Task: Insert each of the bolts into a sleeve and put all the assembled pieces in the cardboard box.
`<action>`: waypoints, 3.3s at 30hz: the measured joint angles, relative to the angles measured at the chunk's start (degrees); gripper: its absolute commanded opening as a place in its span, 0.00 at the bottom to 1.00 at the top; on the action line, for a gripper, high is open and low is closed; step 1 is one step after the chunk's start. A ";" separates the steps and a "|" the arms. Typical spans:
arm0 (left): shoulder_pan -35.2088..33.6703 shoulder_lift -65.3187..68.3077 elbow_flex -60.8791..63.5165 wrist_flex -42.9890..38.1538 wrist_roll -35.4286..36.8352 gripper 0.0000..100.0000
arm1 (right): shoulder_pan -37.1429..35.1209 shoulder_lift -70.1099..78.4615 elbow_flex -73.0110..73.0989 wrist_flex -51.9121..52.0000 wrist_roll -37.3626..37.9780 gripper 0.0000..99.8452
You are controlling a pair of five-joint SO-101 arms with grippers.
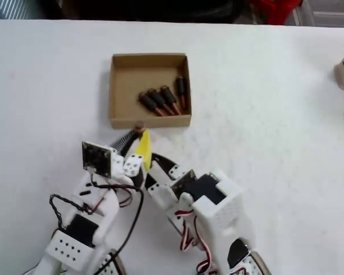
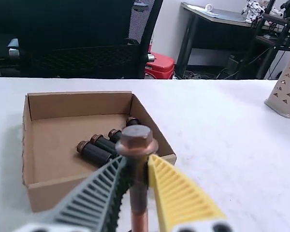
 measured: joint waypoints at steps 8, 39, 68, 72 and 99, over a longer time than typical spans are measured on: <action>0.35 0.00 0.00 1.49 0.70 0.02 | -0.09 0.00 0.09 0.00 0.00 0.02; 1.76 -0.53 0.00 17.14 0.79 0.02 | -0.09 -1.85 1.58 0.00 -0.97 0.02; 1.76 -0.53 0.00 16.00 0.70 0.30 | 0.18 -1.85 1.58 0.00 -1.05 0.02; 1.76 -0.53 0.00 16.00 0.70 0.30 | 0.18 -1.85 1.58 0.00 -1.05 0.02; -4.40 -0.53 -2.73 23.30 3.43 0.30 | 0.53 -1.76 1.58 0.00 -1.05 0.02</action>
